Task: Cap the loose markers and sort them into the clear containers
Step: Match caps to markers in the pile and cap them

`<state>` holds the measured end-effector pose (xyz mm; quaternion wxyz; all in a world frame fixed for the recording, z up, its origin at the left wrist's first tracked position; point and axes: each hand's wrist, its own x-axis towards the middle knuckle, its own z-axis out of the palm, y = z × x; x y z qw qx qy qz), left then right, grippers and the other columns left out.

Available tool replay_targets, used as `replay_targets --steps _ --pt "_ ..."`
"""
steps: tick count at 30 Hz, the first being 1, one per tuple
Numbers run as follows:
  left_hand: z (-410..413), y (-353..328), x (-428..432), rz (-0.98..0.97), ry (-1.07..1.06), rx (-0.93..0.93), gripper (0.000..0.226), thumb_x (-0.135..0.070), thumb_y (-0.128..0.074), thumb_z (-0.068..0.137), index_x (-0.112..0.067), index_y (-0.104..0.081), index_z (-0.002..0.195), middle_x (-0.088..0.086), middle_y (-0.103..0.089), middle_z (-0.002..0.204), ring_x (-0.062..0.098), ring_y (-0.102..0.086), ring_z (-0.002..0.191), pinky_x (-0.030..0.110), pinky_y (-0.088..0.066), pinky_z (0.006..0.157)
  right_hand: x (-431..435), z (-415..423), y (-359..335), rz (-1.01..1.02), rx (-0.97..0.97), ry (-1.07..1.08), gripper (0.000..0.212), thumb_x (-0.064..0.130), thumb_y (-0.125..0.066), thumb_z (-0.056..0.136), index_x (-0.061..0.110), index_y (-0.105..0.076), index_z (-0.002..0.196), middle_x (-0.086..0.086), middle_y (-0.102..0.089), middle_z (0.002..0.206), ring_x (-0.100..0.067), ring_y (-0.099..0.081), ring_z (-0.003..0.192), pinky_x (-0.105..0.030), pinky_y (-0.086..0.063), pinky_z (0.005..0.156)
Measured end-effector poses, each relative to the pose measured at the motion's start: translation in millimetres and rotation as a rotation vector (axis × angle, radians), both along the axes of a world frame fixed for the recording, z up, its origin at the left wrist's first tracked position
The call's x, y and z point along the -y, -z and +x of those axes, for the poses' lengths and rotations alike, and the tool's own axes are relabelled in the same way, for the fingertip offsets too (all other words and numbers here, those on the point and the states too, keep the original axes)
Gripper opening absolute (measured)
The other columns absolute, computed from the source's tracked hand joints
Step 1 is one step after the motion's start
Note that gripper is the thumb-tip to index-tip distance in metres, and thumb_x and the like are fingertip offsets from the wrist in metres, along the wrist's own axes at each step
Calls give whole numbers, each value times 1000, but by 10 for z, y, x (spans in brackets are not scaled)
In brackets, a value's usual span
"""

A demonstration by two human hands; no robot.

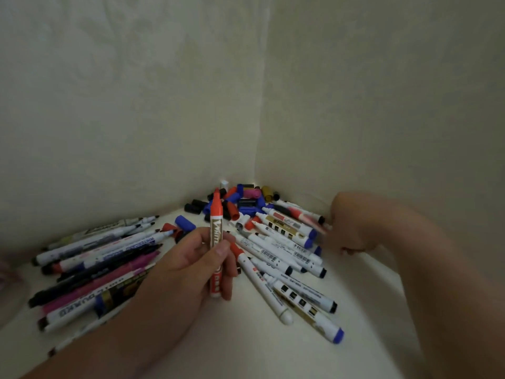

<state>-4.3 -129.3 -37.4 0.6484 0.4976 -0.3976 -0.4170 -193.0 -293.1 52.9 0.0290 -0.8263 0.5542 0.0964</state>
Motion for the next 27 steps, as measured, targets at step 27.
replay_targets --steps 27 --pt "40 -54 -64 94 -24 42 32 10 -51 95 -11 -58 119 13 -76 103 30 -73 103 51 -52 98 17 -158 -111 159 253 10 13 18 -64 92 10 -74 87 -2 -73 62 -15 -69 49 -22 -56 52"
